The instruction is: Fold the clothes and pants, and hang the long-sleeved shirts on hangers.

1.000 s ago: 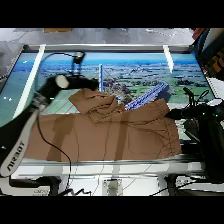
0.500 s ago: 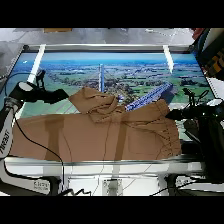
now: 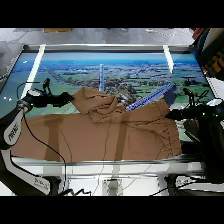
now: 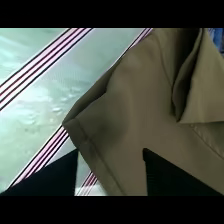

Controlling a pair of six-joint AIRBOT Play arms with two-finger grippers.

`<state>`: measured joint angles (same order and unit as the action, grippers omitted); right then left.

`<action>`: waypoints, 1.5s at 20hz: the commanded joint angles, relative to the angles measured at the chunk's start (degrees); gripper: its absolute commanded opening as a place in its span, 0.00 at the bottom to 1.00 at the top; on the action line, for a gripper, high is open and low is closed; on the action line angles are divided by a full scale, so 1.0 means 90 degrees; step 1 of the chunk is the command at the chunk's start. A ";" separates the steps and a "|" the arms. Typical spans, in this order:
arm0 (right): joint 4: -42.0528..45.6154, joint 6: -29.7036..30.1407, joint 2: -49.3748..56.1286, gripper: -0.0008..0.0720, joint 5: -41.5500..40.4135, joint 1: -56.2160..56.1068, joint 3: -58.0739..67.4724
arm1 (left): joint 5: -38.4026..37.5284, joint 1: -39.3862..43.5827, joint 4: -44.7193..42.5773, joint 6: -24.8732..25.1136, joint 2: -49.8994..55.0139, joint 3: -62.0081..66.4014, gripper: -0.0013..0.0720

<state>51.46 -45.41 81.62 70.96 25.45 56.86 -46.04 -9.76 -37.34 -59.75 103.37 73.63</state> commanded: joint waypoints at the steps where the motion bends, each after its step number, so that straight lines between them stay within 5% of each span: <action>1: -0.0002 -0.0007 -0.0002 0.06 0.0007 0.0002 -0.0002 | 0.0724 0.0257 0.0248 0.0243 0.0126 -0.0002 0.49; 3: -0.0002 -0.0010 -0.0002 0.06 0.0017 0.0002 -0.0002 | 0.0996 0.0340 0.0359 0.0243 0.0126 -0.0002 0.48; 5: -0.0005 -0.0010 -0.0002 0.06 0.0017 0.0002 -0.0002 | 0.1015 0.0372 0.0401 0.0245 0.0112 0.0002 0.04; 13: -0.0019 -0.0117 -0.0129 0.06 -0.0063 0.0005 0.0005 | 0.0998 -0.0102 0.0328 0.0529 -0.1664 0.0503 0.04; 18: -0.0073 -0.0862 -0.0279 0.06 -0.0661 0.0005 0.0005 | 0.1472 -0.0731 0.0070 0.0520 -0.3575 0.0534 0.03; 21: -0.0063 -0.1192 -0.0408 0.06 -0.0918 0.0005 0.0005 | 0.1547 -0.0889 -0.1093 0.0187 -0.4381 0.0534 0.03; 26: -0.0056 -0.1423 -0.0551 0.06 -0.1056 0.0002 0.0012 | 0.1416 -0.1144 -0.3604 -0.1498 -0.4901 0.0532 0.03; 30: -0.0049 -0.1591 -0.0551 0.06 -0.1178 0.0005 0.0012 | 0.0622 -0.1163 -0.4889 -0.1559 -0.4595 0.0527 0.03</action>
<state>50.98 -58.19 76.86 61.63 25.45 56.93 -35.86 -19.75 -69.47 -70.78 61.21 78.39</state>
